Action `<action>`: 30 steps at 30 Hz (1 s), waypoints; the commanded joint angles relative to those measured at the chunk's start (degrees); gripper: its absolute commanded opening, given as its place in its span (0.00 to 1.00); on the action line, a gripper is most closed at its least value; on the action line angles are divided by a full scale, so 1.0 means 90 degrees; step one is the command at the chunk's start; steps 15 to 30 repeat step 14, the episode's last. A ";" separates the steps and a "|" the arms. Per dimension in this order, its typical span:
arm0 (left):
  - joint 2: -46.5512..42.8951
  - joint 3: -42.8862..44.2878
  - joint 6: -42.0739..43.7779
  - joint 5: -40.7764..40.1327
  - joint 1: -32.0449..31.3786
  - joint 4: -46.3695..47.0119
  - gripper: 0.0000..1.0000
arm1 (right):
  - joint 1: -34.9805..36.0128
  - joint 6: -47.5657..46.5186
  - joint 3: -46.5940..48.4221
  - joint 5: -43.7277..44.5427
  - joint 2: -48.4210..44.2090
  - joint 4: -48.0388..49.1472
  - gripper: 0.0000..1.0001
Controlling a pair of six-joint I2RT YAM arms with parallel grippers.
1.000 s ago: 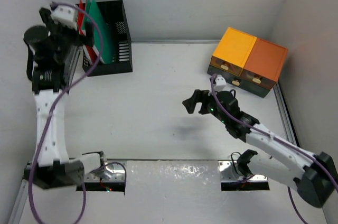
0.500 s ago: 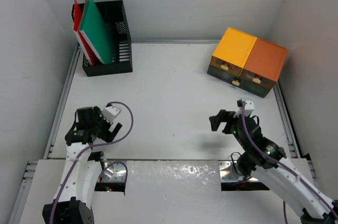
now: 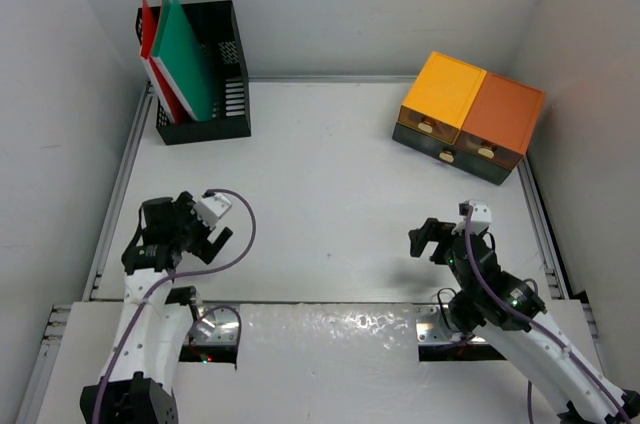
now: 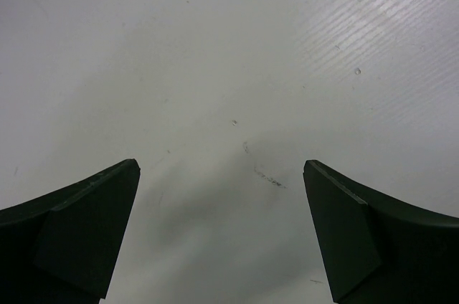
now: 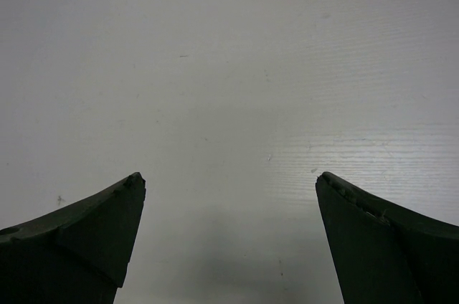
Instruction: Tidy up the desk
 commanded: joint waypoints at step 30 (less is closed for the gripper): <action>-0.0081 0.0175 0.0147 0.0226 0.0148 0.0144 0.98 | -0.0015 -0.0044 -0.0154 0.0126 -0.0722 0.0134 0.99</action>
